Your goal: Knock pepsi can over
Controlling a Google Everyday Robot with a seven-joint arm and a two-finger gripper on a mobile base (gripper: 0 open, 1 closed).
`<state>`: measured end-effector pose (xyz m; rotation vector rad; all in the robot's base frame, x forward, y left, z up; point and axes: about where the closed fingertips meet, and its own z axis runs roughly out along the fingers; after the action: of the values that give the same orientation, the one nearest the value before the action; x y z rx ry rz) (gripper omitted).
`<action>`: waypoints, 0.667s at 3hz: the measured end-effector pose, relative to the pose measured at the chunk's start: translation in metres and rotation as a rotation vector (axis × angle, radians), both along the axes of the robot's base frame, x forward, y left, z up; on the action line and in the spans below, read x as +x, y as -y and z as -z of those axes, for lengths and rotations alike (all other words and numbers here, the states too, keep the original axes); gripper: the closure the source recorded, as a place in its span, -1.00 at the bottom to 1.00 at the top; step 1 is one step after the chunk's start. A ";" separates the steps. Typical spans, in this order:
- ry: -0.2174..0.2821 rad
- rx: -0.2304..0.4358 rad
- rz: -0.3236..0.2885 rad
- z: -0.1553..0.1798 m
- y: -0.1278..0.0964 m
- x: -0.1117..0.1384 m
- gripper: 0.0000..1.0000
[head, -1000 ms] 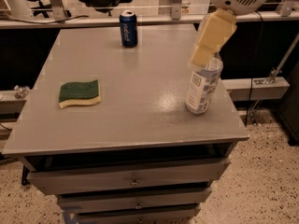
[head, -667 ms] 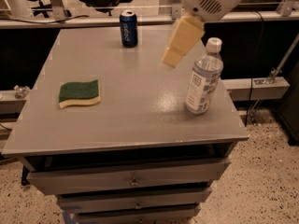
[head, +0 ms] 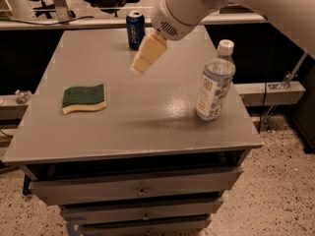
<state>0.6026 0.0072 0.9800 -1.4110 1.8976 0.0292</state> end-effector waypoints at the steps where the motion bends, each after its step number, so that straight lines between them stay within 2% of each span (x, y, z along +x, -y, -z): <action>1: 0.000 -0.001 0.000 0.000 0.000 0.000 -1.00; 2: 0.006 0.019 0.012 -0.003 0.007 0.001 -1.00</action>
Offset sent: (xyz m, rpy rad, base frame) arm 0.0062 -0.0172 0.0026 0.0455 -0.0045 -0.0285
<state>0.6036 0.0001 0.9835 -1.3864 1.8961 0.0371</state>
